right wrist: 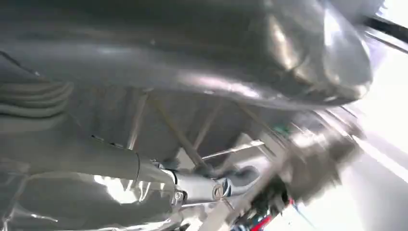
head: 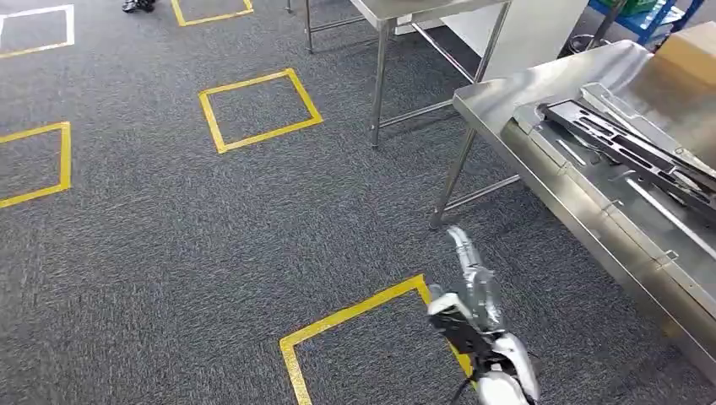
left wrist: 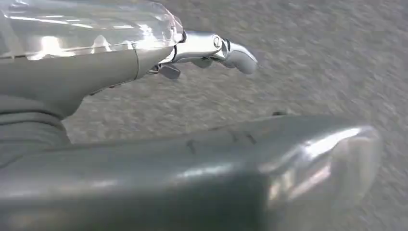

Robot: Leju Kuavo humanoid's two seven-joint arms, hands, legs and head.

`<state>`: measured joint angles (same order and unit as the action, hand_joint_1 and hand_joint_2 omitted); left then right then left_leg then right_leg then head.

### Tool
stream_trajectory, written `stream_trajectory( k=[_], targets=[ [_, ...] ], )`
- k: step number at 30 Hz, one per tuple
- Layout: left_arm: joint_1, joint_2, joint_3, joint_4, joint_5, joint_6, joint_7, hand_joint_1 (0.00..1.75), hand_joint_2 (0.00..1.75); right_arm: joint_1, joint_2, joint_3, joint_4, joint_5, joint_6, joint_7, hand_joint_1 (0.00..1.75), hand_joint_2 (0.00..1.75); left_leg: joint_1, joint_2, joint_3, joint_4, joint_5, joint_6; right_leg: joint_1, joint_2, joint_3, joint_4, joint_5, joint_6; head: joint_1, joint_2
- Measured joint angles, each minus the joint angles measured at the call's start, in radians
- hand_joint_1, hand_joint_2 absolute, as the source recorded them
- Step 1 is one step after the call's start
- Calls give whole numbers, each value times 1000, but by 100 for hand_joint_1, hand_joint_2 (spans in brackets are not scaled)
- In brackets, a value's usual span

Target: Take the parts from the cabinet and place them on the table.

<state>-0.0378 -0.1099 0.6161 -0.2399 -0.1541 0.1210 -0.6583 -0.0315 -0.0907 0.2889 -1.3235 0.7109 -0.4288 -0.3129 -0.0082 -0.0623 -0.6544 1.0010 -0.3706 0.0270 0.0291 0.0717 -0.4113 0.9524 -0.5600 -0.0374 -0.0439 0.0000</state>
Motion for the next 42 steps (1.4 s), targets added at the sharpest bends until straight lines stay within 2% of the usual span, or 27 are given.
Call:
stream_trajectory(
  k=[2, 4, 5, 6, 8, 10, 11, 13, 14, 15, 19, 21, 22, 24, 25, 26, 28, 29, 30, 32, 34, 35, 36, 37, 39, 40, 42],
  targets=[
    [-2, -4, 3, 10, 3, 35, 65, 0, 0, -100, 37, 72, 317, 150, -44, 167, 0, 0, 8, -16, -2, -7, 21, -10, 3, -20, -9, -3, 4, -4, 0, 0],
    [1, -5, 10, 19, 6, 70, 136, 0, 0, -127, 59, 103, 551, 118, 28, 286, 0, 0, 7, -36, -8, -11, 37, -18, -4, -52, -7, -21, 30, -16, 0, 0],
    [3, -6, 11, 23, 5, 90, 174, 0, 0, -121, 63, 95, 651, 66, 81, 336, 0, 0, 4, -6, -20, 9, 5, -15, -3, -70, -8, -27, 39, -14, 0, 0],
    [6, -8, 11, 26, -2, 108, 212, 0, 0, -99, 63, 79, 737, 8, 110, 368, 0, 0, 4, 19, -36, 59, -55, -18, -4, -86, -13, -28, 43, -16, 0, 0],
    [12, -10, 11, 30, -12, 130, 263, 0, 0, -41, 54, 28, 867, -100, 161, 413, 0, 0, 13, 43, -84, 216, -160, -36, -5, -129, -24, -26, 46, -13, 0, 0],
    [22, -12, 11, 34, -23, 141, 308, 0, 0, 0, 50, -31, 954, -213, 209, 498, 0, 0, 27, 55, -99, 306, -171, -53, -10, -155, -41, -17, 49, -8, 0, 0],
    [28, -13, 11, 35, -29, 149, 334, 0, 0, 12, 46, -76, 988, -259, 226, 536, 0, 0, 34, 61, -71, 280, -153, -62, -15, -164, -49, -10, 49, -5, 0, 0],
    [33, -14, 11, 35, -37, 163, 365, 0, 0, 20, 45, -148, 1034, -312, 253, 582, 0, 0, 46, 81, 43, 118, -98, -77, -27, -171, -60, 6, 45, 8, 0, 0],
    [31, -16, 11, 35, -44, 170, 373, 0, 0, 20, 45, -178, 1054, -334, 270, 592, 0, 0, 48, 110, 96, 34, -91, -82, -30, -175, -63, 18, 39, 17, 0, 0],
    [30, -23, 10, 37, -47, 174, 375, 0, 0, 26, 43, -203, 1068, -347, 283, 594, 0, 0, 30, 125, 111, 19, -102, -72, -29, -176, -70, 28, 33, 27, -2, 0],
    [30, -23, 10, 37, -53, 171, 327, 0, 0, 24, 55, -270, 1098, -348, 328, 540, 0, 0, 25, 95, 97, 11, -108, -22, -33, -202, -61, 33, 28, 55, 0, 0],
    [28, -22, 10, 37, -60, 149, 269, 0, 0, 24, 59, -281, 1108, -342, 326, 483, 0, 0, 27, 79, 101, 2, -96, -5, -43, -119, -85, 93, -25, 62, 1, 0],
    [27, -19, 9, 37, -65, 135, 242, 0, 0, 24, 61, -286, 1113, -338, 323, 455, 0, 0, 26, 71, 95, 2, -93, 0, -43, -96, -120, 166, -68, 62, 1, 0],
    [23, -13, 6, 37, -72, 106, 195, 0, 0, 23, 64, -291, 1121, -328, 314, 422, 0, 0, 18, 46, 88, 2, -87, 6, -42, -80, -195, 322, -129, 60, 1, 0],
    [23, -10, 4, 37, -78, 92, 179, 0, 0, 22, 66, -292, 1124, -326, 311, 411, 0, 0, 14, 30, 86, 3, -84, 6, -42, -78, -212, 351, -125, 56, 1, 0],
    [23, -5, 2, 37, -87, 76, 165, 0, 0, 21, 69, -293, 1126, -322, 304, 400, 0, 0, 11, 15, 86, 4, -83, 6, -41, -75, -203, 327, -95, 50, 1, 0],
    [22, 1, -5, 37, -94, 61, 154, 0, 0, 20, 72, -295, 1129, -315, 295, 388, 0, 0, 8, -11, 88, 5, -81, 5, -34, -58, -140, 183, 0, 35, 1, 0],
    [22, 3, -8, 37, -99, 56, 151, 0, 0, 20, 73, -297, 1131, -313, 291, 383, 0, 0, 8, -22, 88, 5, -79, 3, -31, -27, -103, 98, 42, 26, 1, 0],
    [19, 5, -11, 37, -102, 52, 151, 0, 0, 20, 72, -300, 1134, -313, 287, 382, 0, 0, 5, -31, 84, 7, -77, -2, -29, 17, -90, 58, 37, 19, 1, 0],
    [16, 10, -16, 37, -106, 47, 152, 0, 0, 16, 74, -301, 1135, -313, 282, 376, 0, 0, 9, -51, 71, 8, -69, -13, -25, -1, -94, 49, 41, 22, 1, 0],
    [21, 14, -19, 37, -108, 47, 152, 0, 0, 6, 76, -302, 1135, -313, 281, 375, 0, 0, 11, -75, 66, 2, -61, -27, -24, -24, -91, 37, 51, 13, 1, 0],
    [21, 20, -20, 37, -112, 47, 152, 0, 0, 7, 82, -302, 1135, -313, 280, 374, 0, 0, 10, -44, 60, 20, -67, -26, -35, -41, -87, 26, 60, 10, 1, 0],
    [20, 21, -22, 37, -116, 46, 152, 0, 0, 8, 83, -302, 1135, -314, 280, 373, 0, 0, 6, 5, 40, 53, -90, -30, -32, -46, -84, 17, 50, 2, 0, 0],
    [18, 23, -24, 37, -117, 44, 153, 0, 0, 11, 84, -303, 1135, -315, 280, 373, 0, 0, 7, 27, 6, 116, -122, -33, -31, -59, -84, 17, 47, -7, 0, 0],
    [16, 24, -29, 37, -124, 44, 163, 0, 0, 17, 86, -307, 1139, -316, 280, 376, 0, 0, 12, 45, -69, 266, -181, -40, -28, -91, -79, 17, 38, -9, 0, 0],
    [17, 26, -31, 37, -126, 44, 166, 0, 0, 18, 86, -308, 1141, -316, 280, 377, 0, 0, 16, 49, -95, 318, -188, -45, -28, -107, -72, 18, 33, -9, 0, 0],
    [21, 28, -35, 37, -126, 48, 176, 0, 0, 17, 90, -309, 1142, -317, 285, 384, 0, 0, 21, 58, -64, 260, -136, -50, -30, -133, -55, 19, 27, 3, 0, 0]
  ],
)
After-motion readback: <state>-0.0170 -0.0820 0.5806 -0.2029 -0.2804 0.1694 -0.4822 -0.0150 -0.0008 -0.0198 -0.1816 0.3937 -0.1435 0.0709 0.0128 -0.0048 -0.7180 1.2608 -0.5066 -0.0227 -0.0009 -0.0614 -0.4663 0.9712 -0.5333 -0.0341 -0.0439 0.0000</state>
